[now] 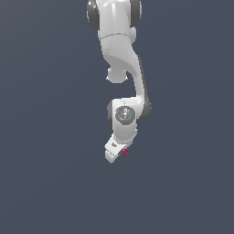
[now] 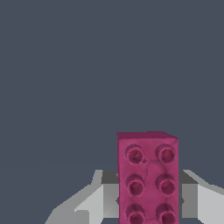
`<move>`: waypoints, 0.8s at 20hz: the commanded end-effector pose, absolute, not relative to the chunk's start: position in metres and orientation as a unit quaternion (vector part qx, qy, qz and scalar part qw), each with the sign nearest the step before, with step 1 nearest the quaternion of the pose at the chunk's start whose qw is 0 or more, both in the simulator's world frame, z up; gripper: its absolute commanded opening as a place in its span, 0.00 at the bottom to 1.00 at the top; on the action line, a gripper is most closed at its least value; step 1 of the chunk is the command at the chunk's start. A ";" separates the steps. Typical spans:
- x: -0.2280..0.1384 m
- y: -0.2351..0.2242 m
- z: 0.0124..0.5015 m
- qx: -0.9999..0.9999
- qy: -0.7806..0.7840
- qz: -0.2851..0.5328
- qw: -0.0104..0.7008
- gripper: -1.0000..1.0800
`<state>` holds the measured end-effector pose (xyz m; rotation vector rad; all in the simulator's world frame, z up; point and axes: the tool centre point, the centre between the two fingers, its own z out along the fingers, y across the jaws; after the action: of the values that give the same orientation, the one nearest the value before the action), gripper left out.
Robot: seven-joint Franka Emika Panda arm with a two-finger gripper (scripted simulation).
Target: Pick up the object and move it to a goal position.
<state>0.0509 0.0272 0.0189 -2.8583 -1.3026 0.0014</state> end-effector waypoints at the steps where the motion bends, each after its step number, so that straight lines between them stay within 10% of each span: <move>1: 0.046 0.019 0.024 -0.910 -0.414 0.000 0.000 0.00; 16: -0.028 -0.090 0.090 -0.910 -0.414 0.000 0.000 0.00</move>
<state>-0.0185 -0.0752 0.0812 -2.8594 -1.3017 0.0020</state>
